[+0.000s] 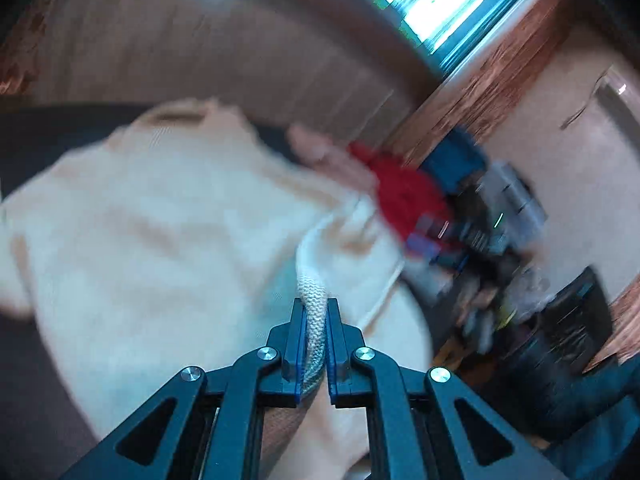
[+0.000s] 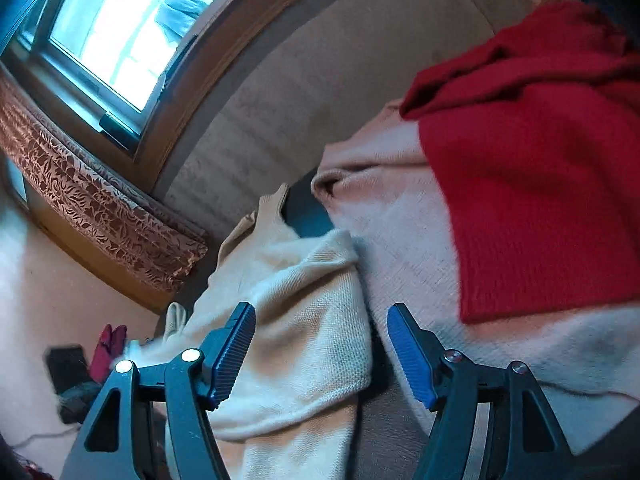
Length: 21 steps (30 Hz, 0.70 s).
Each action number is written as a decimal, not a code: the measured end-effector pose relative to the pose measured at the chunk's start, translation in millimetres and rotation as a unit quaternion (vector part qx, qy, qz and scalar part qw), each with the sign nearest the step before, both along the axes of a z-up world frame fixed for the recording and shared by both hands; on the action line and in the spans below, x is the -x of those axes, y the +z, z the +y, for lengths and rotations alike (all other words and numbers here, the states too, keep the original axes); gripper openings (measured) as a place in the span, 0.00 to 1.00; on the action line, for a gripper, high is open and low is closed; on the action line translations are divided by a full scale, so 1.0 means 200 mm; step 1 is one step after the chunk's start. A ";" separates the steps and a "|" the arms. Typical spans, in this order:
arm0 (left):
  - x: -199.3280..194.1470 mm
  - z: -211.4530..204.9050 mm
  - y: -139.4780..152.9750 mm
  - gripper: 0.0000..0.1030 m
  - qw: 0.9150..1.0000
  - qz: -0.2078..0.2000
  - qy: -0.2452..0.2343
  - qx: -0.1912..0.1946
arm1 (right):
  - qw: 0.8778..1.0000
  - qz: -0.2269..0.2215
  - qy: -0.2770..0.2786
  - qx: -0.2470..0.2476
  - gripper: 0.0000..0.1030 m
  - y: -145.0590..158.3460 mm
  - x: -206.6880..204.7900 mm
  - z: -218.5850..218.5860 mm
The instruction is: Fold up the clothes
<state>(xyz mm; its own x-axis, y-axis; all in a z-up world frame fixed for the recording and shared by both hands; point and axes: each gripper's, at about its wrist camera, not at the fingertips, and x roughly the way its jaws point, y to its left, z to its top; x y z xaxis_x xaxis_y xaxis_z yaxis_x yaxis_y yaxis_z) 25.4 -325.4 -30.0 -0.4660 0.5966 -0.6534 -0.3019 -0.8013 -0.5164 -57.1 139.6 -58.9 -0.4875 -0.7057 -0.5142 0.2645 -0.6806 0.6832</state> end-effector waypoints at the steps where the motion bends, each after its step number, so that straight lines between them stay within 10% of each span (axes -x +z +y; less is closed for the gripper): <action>1: -0.04 0.01 -0.03 0.07 1.000 -0.006 -0.002 0.005 | 1.000 -0.005 0.004 0.005 0.68 -0.01 0.02 -0.01; 12: -0.04 -0.05 0.27 0.06 0.991 0.084 0.049 -0.089 | 0.994 -0.085 0.021 0.068 0.67 -0.10 0.40 -0.26; 16: -0.09 -0.12 0.55 0.07 0.976 0.164 0.048 -0.137 | 0.957 -0.032 0.038 0.286 0.67 -0.03 0.40 -0.20; 21: -0.13 -0.31 0.65 0.07 0.973 0.177 0.101 -0.112 | 0.979 0.005 0.059 0.195 0.81 0.07 0.34 -0.21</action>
<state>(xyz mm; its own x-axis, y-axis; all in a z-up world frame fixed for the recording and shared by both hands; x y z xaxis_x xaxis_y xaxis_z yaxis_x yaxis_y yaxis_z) 51.7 -388.4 99.8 -0.7602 0.5790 -0.2947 -0.3409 -0.7417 -0.5776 -124.3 98.0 -44.9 -0.3944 -0.8992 -0.1896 0.3331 -0.3321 0.8825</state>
